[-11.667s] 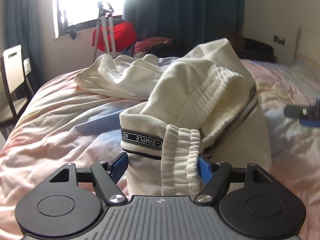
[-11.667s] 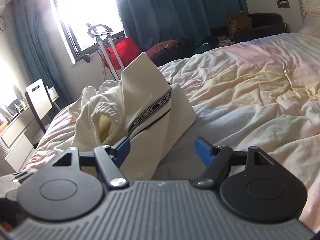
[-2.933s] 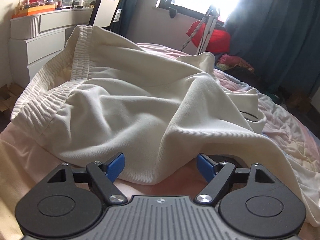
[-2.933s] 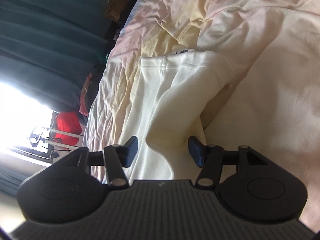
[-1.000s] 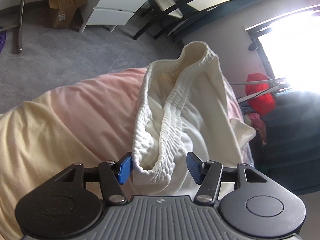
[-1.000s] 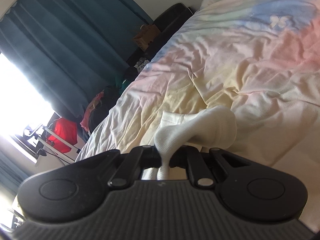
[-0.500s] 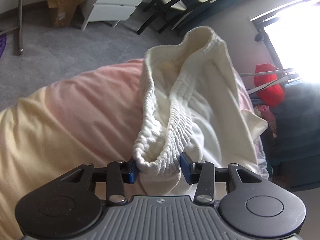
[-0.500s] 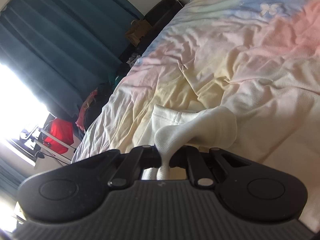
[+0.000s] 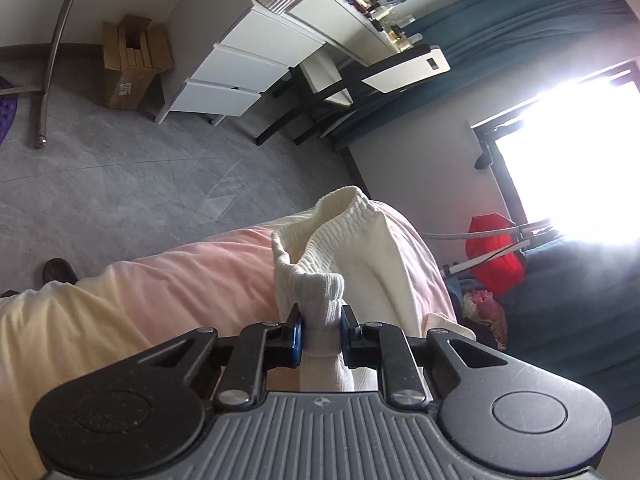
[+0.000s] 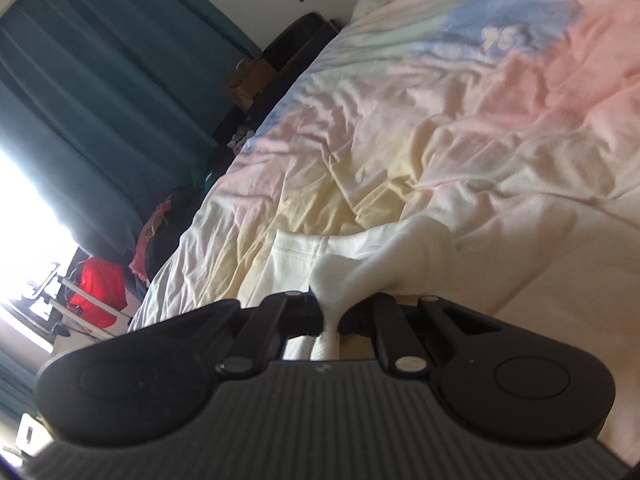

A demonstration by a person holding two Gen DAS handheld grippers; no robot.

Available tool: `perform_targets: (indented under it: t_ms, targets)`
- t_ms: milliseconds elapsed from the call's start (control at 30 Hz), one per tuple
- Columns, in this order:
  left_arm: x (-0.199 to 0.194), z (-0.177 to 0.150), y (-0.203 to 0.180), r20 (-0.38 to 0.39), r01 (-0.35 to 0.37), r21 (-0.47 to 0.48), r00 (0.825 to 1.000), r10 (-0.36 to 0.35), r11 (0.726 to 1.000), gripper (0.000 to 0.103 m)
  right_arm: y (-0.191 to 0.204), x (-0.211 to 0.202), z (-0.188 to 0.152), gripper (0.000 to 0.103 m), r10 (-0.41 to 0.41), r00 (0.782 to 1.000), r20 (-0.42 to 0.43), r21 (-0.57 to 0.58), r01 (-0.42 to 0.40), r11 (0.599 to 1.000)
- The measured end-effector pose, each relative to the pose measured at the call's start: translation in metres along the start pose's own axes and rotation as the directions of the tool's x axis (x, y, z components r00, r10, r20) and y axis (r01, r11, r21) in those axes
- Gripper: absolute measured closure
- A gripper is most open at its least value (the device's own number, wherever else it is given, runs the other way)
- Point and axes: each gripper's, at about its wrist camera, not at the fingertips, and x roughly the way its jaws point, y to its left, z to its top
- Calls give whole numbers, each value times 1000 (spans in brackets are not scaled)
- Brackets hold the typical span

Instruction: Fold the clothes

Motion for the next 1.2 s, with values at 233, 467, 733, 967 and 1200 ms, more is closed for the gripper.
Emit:
perform_targets:
  t_ms: [233, 467, 733, 967, 1200]
  targets:
    - [17, 0, 56, -48, -152, 79, 987, 156, 985, 84, -4, 11, -28, 95, -269, 962, -45, -250, 250, 935]
    - [22, -14, 62, -54, -178, 201, 980, 192, 963, 77, 7, 10, -44, 92, -331, 944, -8, -316, 311, 896]
    - [-10, -20, 35, -8, -152, 416, 985, 171, 897, 32, 21, -29, -39, 24, -267, 958, 103, -174, 282, 944]
    - [-33, -30, -10, 149, -185, 640, 982, 116, 746, 5, 76, -74, -41, 24, -88, 949, 301, -383, 205, 901]
    - [29, -57, -62, 131, -132, 791, 990, 46, 598, 2, 129, -108, -87, 24, 157, 968, 197, -599, -8, 801]
